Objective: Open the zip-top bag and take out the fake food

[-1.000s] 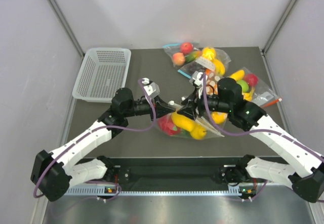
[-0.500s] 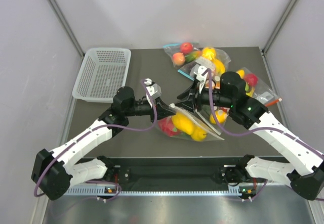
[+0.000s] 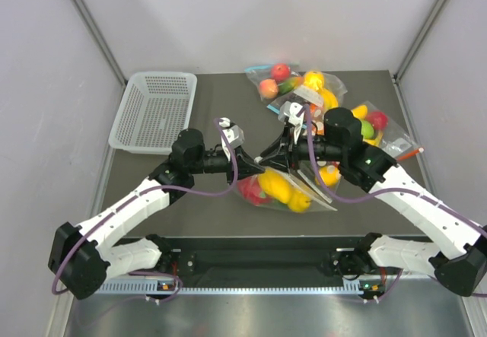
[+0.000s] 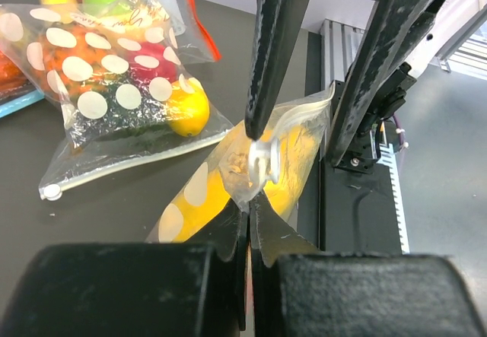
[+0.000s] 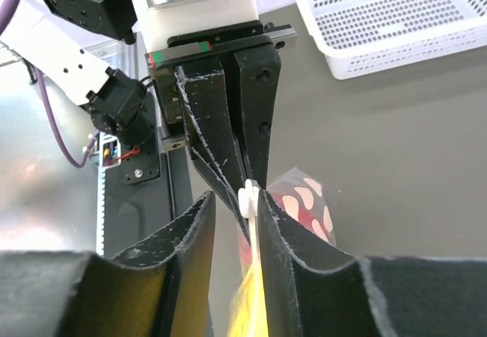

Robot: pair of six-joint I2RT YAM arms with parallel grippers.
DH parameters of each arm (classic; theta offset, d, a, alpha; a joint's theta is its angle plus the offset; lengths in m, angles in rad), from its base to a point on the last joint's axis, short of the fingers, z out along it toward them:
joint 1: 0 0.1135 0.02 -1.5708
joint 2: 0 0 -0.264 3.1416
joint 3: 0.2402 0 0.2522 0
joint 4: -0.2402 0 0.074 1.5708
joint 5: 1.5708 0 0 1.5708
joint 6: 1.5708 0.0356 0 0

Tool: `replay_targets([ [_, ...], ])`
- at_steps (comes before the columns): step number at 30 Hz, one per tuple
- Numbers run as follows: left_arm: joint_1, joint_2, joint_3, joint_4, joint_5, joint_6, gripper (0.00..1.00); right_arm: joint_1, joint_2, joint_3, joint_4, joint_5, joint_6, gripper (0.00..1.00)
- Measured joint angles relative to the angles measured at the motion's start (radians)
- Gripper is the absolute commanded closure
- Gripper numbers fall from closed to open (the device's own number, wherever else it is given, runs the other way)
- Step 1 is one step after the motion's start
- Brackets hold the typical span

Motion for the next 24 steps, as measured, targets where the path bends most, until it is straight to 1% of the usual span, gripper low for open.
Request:
replay_targets([
  [4,0.000,0.002,0.000,-0.006,0.001,0.000,1.00,0.003,0.019,0.000,0.000,-0.013,0.000,0.74],
  [6,0.000,0.002,0.000,-0.006,0.002,0.000,1.00,0.004,0.026,0.000,0.000,-0.016,0.000,0.73],
  [11,0.000,0.002,0.000,-0.006,0.003,0.000,1.00,0.004,0.033,0.000,-0.002,0.003,-0.007,0.68],
  [12,0.000,0.002,0.000,-0.006,0.003,0.000,1.00,0.004,0.033,0.000,-0.004,0.011,-0.009,0.64],
  [18,0.000,0.002,0.000,-0.006,0.009,0.000,1.00,0.005,0.034,0.000,-0.009,0.042,-0.018,0.62],
  [20,0.000,0.002,0.000,-0.006,0.010,0.000,1.00,0.005,0.034,0.000,-0.009,0.046,-0.018,0.62],
  [24,0.000,0.002,0.000,-0.006,0.010,0.001,1.00,0.005,0.042,0.000,-0.008,0.045,-0.018,0.67],
])
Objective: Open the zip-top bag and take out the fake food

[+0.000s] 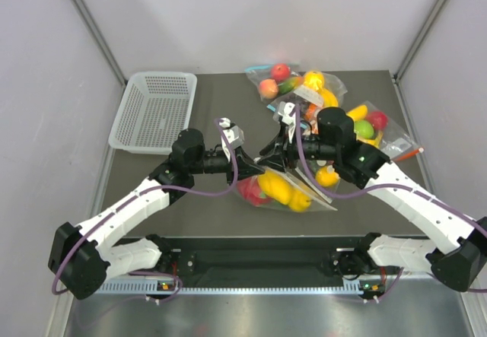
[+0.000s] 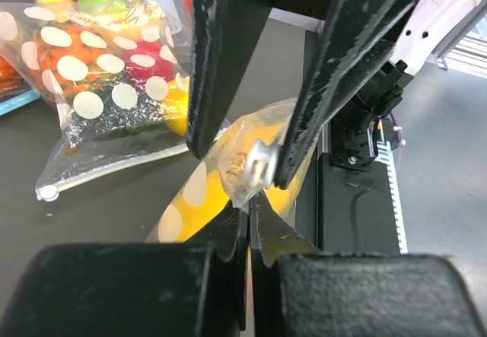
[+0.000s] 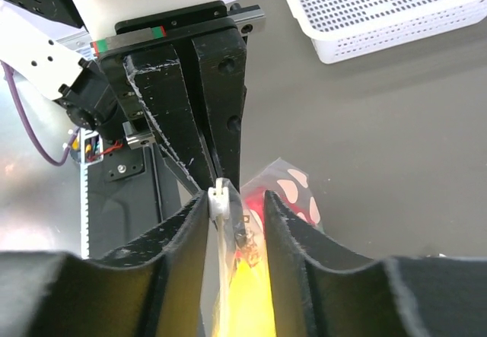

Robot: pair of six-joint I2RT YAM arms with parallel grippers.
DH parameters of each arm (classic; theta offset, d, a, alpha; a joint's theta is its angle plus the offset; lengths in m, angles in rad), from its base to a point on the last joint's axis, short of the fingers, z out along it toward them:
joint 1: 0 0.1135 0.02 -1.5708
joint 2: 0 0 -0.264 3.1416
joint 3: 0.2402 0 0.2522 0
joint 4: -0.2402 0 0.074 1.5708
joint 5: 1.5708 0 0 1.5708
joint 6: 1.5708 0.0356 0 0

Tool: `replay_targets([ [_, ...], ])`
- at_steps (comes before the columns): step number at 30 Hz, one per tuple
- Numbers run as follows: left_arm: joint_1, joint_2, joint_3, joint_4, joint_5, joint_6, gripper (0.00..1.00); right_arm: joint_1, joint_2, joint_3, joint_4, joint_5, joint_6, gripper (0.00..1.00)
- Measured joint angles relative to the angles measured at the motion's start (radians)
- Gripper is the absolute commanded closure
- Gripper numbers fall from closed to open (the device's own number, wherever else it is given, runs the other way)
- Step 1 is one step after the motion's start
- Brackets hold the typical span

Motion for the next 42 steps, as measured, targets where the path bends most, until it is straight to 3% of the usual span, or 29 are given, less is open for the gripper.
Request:
replay_targets([
  [4,0.000,0.000,0.000,-0.001,0.000,0.005,1.00,0.000,0.010,0.000,0.000,-0.016,-0.001,0.73],
  [12,0.000,0.003,0.006,-0.010,-0.011,0.005,1.00,0.000,-0.003,-0.026,0.028,-0.045,0.002,1.00],
  [29,-0.010,0.003,0.019,-0.009,-0.103,-0.022,1.00,0.006,-0.074,-0.062,0.012,0.100,-0.059,1.00],
  [42,0.064,-0.026,0.034,-0.077,-0.106,-0.017,1.00,0.005,-0.105,-0.101,-0.023,0.169,-0.091,1.00],
])
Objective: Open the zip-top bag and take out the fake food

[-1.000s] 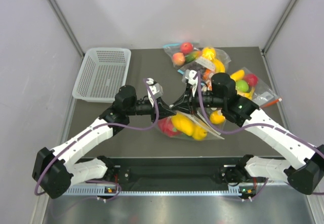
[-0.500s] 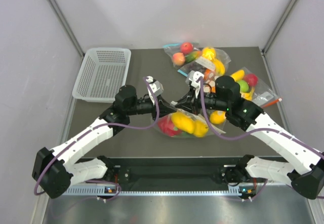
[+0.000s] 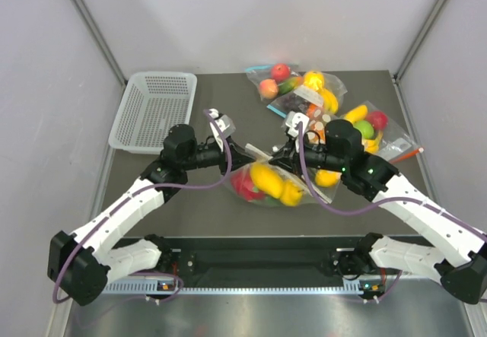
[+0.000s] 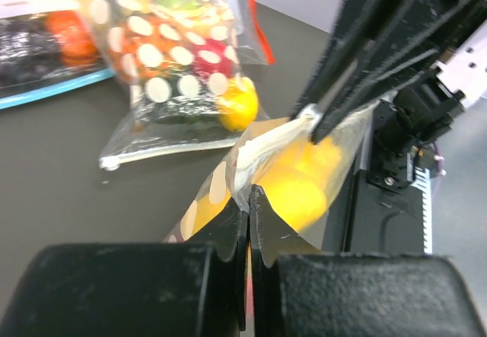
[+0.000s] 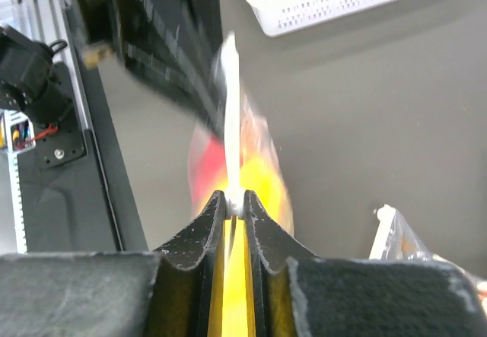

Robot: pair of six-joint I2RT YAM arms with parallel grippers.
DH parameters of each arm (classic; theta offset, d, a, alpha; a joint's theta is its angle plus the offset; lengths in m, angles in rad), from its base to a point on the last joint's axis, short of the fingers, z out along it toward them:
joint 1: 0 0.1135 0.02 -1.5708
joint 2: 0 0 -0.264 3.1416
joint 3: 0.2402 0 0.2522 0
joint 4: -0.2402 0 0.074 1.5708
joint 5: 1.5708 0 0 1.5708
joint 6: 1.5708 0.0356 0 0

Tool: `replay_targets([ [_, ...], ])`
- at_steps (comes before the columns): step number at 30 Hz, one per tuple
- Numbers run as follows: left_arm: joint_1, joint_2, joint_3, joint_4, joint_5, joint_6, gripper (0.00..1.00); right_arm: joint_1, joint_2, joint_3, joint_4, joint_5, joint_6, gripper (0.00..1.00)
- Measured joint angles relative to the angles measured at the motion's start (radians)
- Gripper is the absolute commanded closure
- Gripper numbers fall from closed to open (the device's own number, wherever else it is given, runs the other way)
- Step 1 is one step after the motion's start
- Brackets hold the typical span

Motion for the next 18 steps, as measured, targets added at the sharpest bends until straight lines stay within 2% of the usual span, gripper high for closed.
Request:
replay_targets([
  [8,0.119,-0.030,0.000,-0.014,-0.046,-0.028,1.00,-0.013,-0.030,-0.030,-0.019,0.027,-0.002,1.00],
  [18,0.154,-0.028,0.024,-0.090,-0.193,-0.016,1.00,-0.014,-0.066,-0.064,-0.039,0.060,0.011,1.00],
])
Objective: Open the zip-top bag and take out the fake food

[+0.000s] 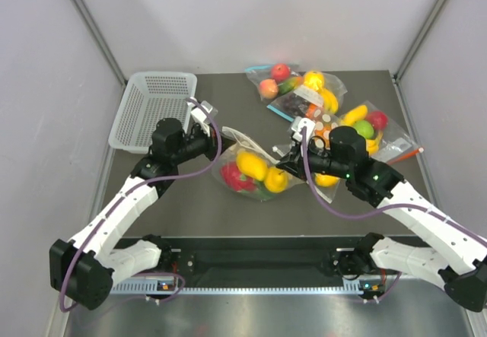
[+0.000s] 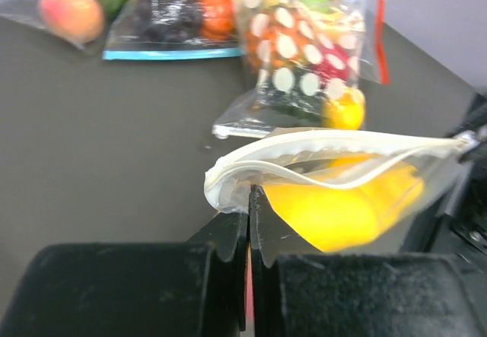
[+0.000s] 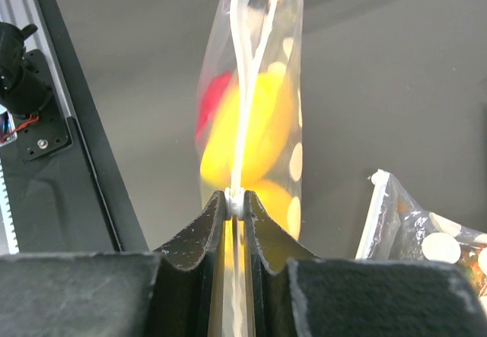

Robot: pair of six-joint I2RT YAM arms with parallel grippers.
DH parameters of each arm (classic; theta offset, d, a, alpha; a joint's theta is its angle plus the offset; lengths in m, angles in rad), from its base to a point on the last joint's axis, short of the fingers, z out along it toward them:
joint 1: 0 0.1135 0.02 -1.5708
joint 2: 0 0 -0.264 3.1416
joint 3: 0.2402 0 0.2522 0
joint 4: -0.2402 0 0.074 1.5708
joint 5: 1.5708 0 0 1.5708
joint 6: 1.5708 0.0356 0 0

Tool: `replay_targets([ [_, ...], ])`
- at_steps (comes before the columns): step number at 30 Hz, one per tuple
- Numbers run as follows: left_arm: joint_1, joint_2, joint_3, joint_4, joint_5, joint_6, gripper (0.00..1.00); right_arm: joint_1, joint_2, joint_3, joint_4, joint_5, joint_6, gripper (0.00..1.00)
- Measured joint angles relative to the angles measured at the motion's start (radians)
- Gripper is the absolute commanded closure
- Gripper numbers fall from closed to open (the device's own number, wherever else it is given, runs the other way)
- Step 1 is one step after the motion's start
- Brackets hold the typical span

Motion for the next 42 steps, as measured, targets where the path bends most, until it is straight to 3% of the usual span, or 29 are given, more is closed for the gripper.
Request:
replay_targets([
  [15,0.019,0.015,0.039,-0.097,-0.294,0.032,1.00,-0.001,-0.066,-0.035,-0.052,0.030,0.013,1.00],
  [26,0.024,0.041,0.058,-0.140,-0.316,0.032,1.00,-0.001,-0.070,-0.051,-0.052,0.034,0.016,0.99],
  [28,0.026,0.044,0.058,-0.139,-0.305,0.039,1.00,-0.001,-0.070,-0.051,-0.054,0.033,0.016,0.88],
  [30,0.029,0.045,0.058,-0.139,-0.289,0.051,1.00,-0.001,-0.070,-0.051,-0.057,0.032,0.024,0.61],
  [33,0.042,0.045,0.058,-0.139,-0.271,0.076,1.00,-0.001,-0.072,-0.050,-0.065,0.029,0.029,0.48],
  [42,0.055,0.045,0.058,-0.131,-0.118,0.135,1.00,-0.001,0.004,0.113,-0.076,0.029,0.029,0.38],
])
